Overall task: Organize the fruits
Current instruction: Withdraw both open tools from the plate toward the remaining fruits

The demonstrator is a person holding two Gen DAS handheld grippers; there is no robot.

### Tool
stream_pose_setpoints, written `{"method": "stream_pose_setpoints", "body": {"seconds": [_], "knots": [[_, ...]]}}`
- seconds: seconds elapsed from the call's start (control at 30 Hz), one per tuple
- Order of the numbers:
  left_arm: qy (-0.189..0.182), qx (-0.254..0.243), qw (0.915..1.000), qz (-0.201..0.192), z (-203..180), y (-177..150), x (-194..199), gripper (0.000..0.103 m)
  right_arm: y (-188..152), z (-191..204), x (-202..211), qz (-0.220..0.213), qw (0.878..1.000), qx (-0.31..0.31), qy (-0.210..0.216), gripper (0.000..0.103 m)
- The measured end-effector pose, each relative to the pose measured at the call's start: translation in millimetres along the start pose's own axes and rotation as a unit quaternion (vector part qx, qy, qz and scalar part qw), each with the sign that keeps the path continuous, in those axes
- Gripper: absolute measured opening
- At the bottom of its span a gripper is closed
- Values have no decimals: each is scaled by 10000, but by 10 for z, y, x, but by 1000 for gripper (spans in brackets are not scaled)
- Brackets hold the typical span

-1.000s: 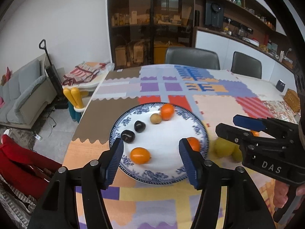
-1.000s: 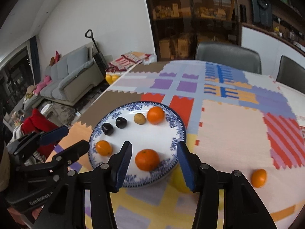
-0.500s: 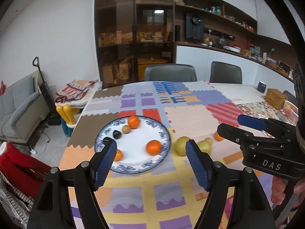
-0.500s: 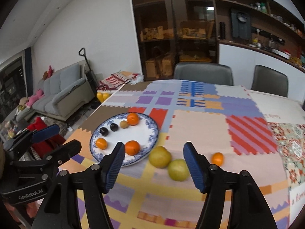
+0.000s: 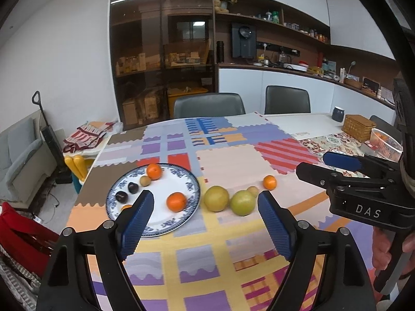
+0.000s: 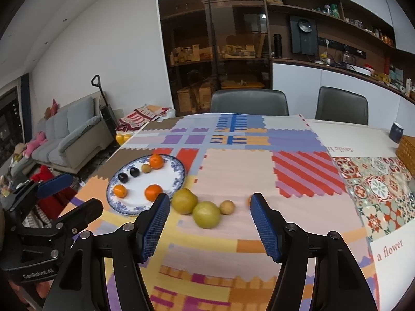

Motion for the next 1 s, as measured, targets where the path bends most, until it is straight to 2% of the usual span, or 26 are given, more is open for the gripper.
{"method": "stream_pose_setpoints", "body": {"seconds": [0.27,0.63,1.0], "knots": [[-20,107,9999,-30,-225,-13,-119,84,-40,-236,-13,53,9998,121,-159,65],[-98,320,9984,459,-519,-85,-590,84,-39,-571,-248,294,9982,499,-182,65],[-98,489,9941,964,-625,-127,-1126,84,-44,-747,-752,784,9935,826,92,65]]}}
Point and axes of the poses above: each gripper's, at about its wrist camera, not at the fingertips, and x roughly against the way its jaws point, z to its left, y to its top, the point moved 1 cm from there along -x, roughly the way its jaws point, and after that the axes turned 11 degrees about -x, right-handed, at the moved point
